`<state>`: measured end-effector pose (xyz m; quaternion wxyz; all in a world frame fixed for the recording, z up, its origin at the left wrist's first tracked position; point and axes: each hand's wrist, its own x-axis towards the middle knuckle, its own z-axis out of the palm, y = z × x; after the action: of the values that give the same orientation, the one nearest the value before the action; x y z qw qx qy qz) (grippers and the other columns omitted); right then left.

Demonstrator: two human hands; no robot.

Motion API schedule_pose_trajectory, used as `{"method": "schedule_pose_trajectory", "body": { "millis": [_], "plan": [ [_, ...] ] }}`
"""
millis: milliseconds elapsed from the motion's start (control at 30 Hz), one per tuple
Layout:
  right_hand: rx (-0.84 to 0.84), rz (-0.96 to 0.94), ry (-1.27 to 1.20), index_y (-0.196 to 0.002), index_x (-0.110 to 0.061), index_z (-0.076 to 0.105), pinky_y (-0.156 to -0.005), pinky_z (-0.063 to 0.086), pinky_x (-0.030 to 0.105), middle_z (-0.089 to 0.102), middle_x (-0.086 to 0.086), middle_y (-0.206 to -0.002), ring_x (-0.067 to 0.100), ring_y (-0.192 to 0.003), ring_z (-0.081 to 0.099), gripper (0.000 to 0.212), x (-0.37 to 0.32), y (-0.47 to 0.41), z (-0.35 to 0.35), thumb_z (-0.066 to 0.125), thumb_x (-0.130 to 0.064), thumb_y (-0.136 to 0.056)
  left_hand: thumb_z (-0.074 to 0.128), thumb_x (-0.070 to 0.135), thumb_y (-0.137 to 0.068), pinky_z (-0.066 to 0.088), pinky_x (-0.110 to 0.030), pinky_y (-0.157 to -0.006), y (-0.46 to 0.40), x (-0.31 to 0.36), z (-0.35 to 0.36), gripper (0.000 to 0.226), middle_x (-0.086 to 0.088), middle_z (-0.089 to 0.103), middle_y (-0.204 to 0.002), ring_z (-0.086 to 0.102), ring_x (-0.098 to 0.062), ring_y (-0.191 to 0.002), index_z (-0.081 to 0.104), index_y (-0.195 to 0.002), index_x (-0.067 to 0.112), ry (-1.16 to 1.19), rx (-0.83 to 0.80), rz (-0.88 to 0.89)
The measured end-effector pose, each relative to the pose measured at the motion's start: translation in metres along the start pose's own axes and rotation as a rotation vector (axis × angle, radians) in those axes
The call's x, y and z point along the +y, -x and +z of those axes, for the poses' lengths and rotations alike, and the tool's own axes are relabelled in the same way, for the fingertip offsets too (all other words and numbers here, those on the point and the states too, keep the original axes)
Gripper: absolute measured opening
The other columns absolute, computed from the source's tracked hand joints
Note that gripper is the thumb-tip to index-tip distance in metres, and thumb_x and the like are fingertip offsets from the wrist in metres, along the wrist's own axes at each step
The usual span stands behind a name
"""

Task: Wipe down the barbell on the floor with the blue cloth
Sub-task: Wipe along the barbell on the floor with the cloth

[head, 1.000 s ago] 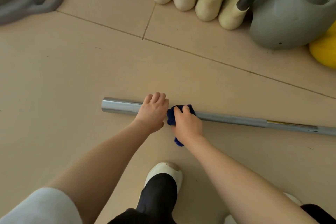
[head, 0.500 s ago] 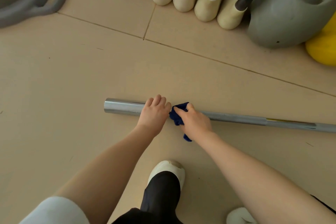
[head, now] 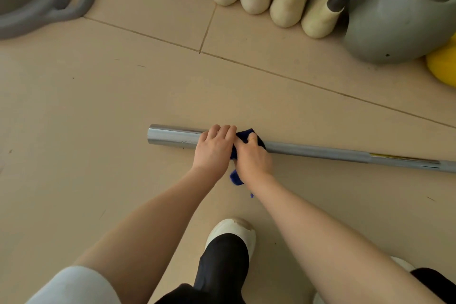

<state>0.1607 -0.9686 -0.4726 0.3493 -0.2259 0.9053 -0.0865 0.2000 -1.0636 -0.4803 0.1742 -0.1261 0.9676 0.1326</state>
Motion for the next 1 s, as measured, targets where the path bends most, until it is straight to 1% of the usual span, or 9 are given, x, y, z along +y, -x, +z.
{"method": "schedule_pose_trajectory", "body": {
  "millis": [167,333,433,567,667,733,833,933,1000],
  "plan": [
    [0.115,0.076,0.023,-0.126,-0.027,0.044,-0.071,0.046,0.036,0.044,0.014,-0.115,0.036,-0.090,0.060,0.035,0.037,0.004,-0.021,0.049,-0.023,-0.091,0.045,0.003,-0.090,0.027,-0.033,-0.104,-0.005,-0.003,0.002,0.050,0.002,0.035,-0.148,0.028,-0.023,-0.135,0.036,-0.137,0.016,0.031,0.037,-0.024],
    [0.215,0.378,0.010,-0.119,-0.026,0.051,-0.070,0.049,0.041,0.043,0.014,-0.109,0.039,-0.084,0.060,0.029,0.081,0.002,-0.039,0.050,-0.022,-0.091,0.039,-0.006,-0.086,0.026,-0.033,-0.106,-0.009,0.002,0.003,0.064,0.001,0.029,-0.151,0.025,-0.024,-0.136,0.022,-0.145,0.012,0.000,0.079,-0.047],
    [0.183,0.262,0.009,-0.122,-0.026,0.050,-0.072,0.048,0.040,0.043,0.015,-0.117,0.040,-0.090,0.060,0.031,0.063,-0.001,-0.033,0.049,-0.020,-0.091,0.040,-0.002,-0.087,0.025,-0.033,-0.108,-0.015,0.001,0.000,0.062,-0.002,0.029,-0.151,0.022,-0.024,-0.138,0.019,-0.145,0.010,-0.043,0.048,-0.027],
    [-0.010,-0.051,0.000,-0.135,-0.036,0.037,-0.065,0.046,0.035,0.037,0.010,-0.126,0.036,-0.092,0.057,0.054,0.024,0.008,-0.004,0.050,-0.014,-0.087,0.054,0.014,-0.088,0.032,-0.032,-0.102,-0.019,-0.002,0.000,0.055,-0.006,0.037,-0.142,0.034,-0.025,-0.130,0.031,-0.137,0.010,-0.232,-0.028,0.062],
    [0.009,-0.042,-0.040,-0.137,-0.041,0.033,-0.066,0.045,0.036,0.036,0.008,-0.124,0.035,-0.094,0.057,0.052,0.036,0.011,0.000,0.046,-0.020,-0.091,0.069,0.021,-0.078,0.041,-0.030,-0.090,-0.022,-0.003,-0.006,0.050,-0.004,0.052,-0.127,0.047,-0.023,-0.117,0.048,-0.123,0.016,-0.373,-0.015,0.105],
    [0.080,-0.029,-0.030,-0.137,-0.041,0.033,-0.069,0.049,0.038,0.038,0.009,-0.119,0.035,-0.091,0.058,0.053,0.059,0.010,-0.008,0.048,-0.019,-0.091,0.068,0.016,-0.078,0.039,-0.032,-0.095,-0.023,-0.003,-0.003,0.056,-0.011,0.042,-0.141,0.041,-0.026,-0.125,0.044,-0.129,0.017,-0.366,-0.004,0.123],
    [0.237,0.135,-0.088,-0.135,-0.040,0.039,-0.068,0.051,0.040,0.039,0.012,-0.112,0.037,-0.085,0.058,0.058,0.103,0.009,-0.026,0.052,-0.012,-0.086,0.050,0.000,-0.084,0.026,-0.036,-0.106,-0.021,0.004,0.001,0.061,-0.019,0.012,-0.154,0.021,-0.032,-0.136,0.029,-0.139,0.014,-0.289,-0.119,0.086],
    [0.373,0.399,-0.196,-0.130,-0.038,0.044,-0.067,0.054,0.046,0.041,0.014,-0.112,0.041,-0.080,0.059,0.048,0.132,0.007,-0.035,0.050,-0.016,-0.088,0.045,-0.002,-0.083,0.024,-0.037,-0.107,-0.028,0.012,-0.005,0.056,-0.020,0.010,-0.154,0.020,-0.032,-0.135,0.035,-0.135,0.014,-0.274,-0.133,0.054],
    [0.434,0.514,-0.280,-0.129,-0.034,0.045,-0.070,0.053,0.047,0.042,0.014,-0.115,0.041,-0.082,0.060,0.043,0.128,0.003,-0.033,0.050,-0.018,-0.090,0.054,0.001,-0.079,0.029,-0.038,-0.104,-0.031,0.013,-0.006,0.058,-0.017,0.024,-0.150,0.024,-0.031,-0.132,0.042,-0.133,0.015,-0.313,-0.085,0.129]
  ]
}}
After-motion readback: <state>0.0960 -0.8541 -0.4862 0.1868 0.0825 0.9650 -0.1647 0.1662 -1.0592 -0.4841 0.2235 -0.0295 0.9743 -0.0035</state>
